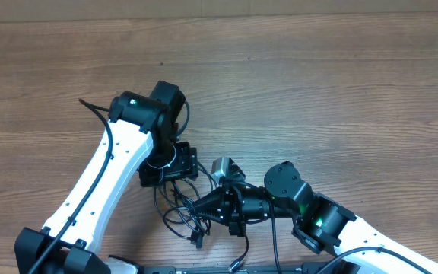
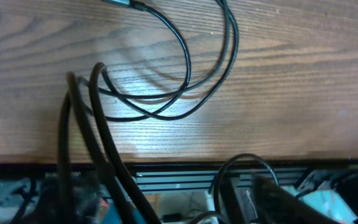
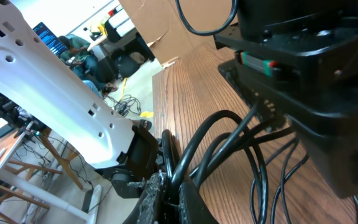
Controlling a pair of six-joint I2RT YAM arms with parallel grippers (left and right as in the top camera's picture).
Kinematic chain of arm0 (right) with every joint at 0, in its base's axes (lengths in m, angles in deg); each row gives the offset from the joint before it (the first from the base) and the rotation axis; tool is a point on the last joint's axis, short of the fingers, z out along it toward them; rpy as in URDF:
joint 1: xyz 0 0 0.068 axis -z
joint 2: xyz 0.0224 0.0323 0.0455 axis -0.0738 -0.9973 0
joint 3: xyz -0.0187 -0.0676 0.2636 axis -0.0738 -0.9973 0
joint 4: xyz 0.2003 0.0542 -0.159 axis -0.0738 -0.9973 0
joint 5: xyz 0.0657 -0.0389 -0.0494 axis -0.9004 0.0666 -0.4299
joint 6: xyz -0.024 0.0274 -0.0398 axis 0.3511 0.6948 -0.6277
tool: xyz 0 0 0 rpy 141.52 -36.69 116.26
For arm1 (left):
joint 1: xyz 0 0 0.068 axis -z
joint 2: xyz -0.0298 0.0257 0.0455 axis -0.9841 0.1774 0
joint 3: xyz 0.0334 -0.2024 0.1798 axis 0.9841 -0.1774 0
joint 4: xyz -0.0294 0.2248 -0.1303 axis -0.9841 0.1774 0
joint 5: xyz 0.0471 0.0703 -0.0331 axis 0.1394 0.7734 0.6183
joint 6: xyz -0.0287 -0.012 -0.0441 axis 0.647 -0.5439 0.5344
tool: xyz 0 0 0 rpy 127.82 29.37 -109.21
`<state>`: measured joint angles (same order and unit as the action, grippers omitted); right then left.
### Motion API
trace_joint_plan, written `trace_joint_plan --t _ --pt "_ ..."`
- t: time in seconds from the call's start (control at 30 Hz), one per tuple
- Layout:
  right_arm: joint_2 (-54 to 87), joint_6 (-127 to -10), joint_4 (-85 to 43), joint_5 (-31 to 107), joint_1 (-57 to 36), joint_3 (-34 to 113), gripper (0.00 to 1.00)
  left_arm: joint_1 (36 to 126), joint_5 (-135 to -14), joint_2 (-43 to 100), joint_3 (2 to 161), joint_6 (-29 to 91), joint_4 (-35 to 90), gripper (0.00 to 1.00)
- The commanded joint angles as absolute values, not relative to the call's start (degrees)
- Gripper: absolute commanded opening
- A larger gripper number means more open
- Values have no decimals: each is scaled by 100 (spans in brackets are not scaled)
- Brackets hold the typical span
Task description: Untangle cables
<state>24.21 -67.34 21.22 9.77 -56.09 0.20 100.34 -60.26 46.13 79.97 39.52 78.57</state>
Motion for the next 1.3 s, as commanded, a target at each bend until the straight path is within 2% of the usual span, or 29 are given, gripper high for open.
trace_joint_plan --t 0.0,0.03,0.1,0.23,0.47,0.7,1.07,1.27 --pt "2543 -6736 2231 923 -5624 72 4 10005 -6201 4635 8039 3836 7829 46" --pt "2543 -6736 2244 923 -5624 72 4 10005 -6203 4635 8039 3838 7813 33" --pt "2543 -6736 2248 923 -5624 72 4 10005 -6201 4635 8039 3838 7783 18" --pt "2543 -6736 2259 923 -5624 72 4 10005 -6203 4635 8039 3864 7636 4" --pt "2543 -6729 2283 916 -5624 72 4 10003 -6089 4637 8039 3906 7485 4" --pt "2543 -6522 2321 875 -5624 72 4 10003 -5473 4637 8039 4503 7488 4" --pt "2543 -5317 2662 768 -5624 72 4 10003 -4623 4644 8039 5545 7529 4" --pt "2548 -5724 3040 779 -5624 72 4 10005 -4520 4644 8039 5526 7593 4"
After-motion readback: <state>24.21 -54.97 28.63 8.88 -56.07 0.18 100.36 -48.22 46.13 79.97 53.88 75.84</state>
